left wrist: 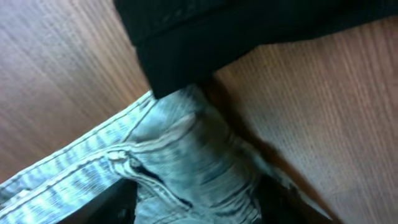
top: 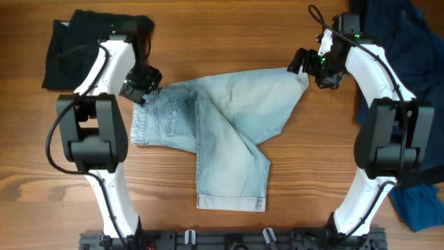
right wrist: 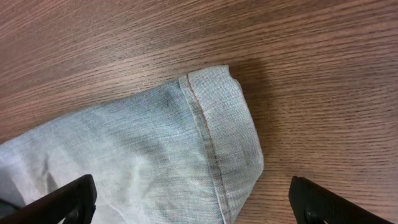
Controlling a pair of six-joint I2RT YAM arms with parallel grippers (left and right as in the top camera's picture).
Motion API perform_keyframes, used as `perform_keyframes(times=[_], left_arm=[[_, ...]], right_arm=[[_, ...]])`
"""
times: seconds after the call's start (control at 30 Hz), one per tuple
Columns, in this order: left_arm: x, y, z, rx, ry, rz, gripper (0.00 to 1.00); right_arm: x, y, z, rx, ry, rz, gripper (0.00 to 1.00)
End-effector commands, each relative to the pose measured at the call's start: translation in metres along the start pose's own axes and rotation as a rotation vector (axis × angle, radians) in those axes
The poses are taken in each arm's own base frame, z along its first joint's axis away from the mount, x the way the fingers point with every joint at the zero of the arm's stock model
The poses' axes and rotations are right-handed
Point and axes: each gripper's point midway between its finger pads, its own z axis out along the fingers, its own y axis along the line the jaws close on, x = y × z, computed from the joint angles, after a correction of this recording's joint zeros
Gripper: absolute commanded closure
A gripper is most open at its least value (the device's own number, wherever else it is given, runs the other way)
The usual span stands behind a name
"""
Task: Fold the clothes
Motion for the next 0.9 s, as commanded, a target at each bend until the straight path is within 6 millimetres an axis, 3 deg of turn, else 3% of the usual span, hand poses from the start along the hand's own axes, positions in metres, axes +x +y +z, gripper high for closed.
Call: perform_keyframes(times=[0.0,0.2,0.33,0.6,0.67,0.77,0.87], left_arm=[[0.001,-0.001,0.009,-0.01,0.007,-0.014,0.46],[0.009,0.008,-0.003,-0.03,0.042,-0.006,0.81],[0.022,0.033,-0.047,-0.067,0.062,0.021,0.85],[0.05,0.086,-0.127,-0.075,0.069,0.078,0.82],[0.065,0.104,-0.14,-0.121,0.093,0.094,0.82],[0.114,0.096,-0.147,-0.041,0.228,0.286,0.88],[0.158,0.094,-0.14,-0.083,0.271,0.369,0.92]], right_arm=[[-0.006,0.006,-0.002,-0.02,-0.01,-0.028,0.0],[-0.008,0.007,-0.002,-0.023,-0.02,-0.03,0.0],[-0.01,0.007,-0.002,-0.025,-0.029,-0.033,0.0],[-0.012,0.008,-0.002,-0.027,-0.036,-0.038,0.0],[-0.013,0.008,-0.002,-0.027,-0.037,-0.041,0.0],[-0.013,0.008,-0.002,-0.028,-0.04,-0.048,0.0],[-0.012,0.008,-0.002,-0.028,-0.035,-0.076,0.0]])
